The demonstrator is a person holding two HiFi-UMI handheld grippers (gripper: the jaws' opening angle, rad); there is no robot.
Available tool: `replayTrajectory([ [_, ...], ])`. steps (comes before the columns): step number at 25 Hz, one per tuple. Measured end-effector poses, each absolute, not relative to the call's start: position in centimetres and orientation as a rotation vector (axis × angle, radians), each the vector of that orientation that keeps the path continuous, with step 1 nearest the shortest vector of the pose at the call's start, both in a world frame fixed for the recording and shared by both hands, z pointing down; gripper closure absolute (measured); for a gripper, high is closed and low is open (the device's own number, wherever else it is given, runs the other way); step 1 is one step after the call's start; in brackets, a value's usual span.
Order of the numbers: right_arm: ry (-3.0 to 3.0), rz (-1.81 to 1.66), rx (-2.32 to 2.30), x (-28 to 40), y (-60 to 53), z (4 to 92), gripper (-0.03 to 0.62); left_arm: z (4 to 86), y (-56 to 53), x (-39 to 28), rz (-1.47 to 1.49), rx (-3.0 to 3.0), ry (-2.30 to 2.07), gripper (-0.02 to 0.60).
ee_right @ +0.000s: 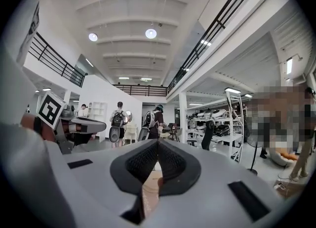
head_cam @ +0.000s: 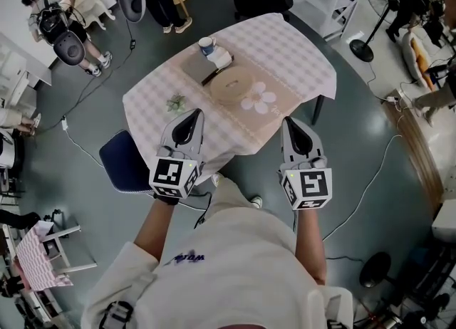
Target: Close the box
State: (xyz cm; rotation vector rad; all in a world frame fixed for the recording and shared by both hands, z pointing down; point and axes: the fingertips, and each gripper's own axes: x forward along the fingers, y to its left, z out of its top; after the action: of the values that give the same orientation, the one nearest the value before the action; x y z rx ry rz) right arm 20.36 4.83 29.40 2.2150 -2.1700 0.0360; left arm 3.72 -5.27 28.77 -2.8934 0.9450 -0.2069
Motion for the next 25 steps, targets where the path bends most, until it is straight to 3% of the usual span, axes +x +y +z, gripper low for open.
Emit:
replayTrajectory([
  [25, -2.178, 0.063, 2.188, 20.1, 4.2, 30.4, 0.591, 29.2, -5.5, 4.7, -0.225, -2.895, 0.908, 0.581],
])
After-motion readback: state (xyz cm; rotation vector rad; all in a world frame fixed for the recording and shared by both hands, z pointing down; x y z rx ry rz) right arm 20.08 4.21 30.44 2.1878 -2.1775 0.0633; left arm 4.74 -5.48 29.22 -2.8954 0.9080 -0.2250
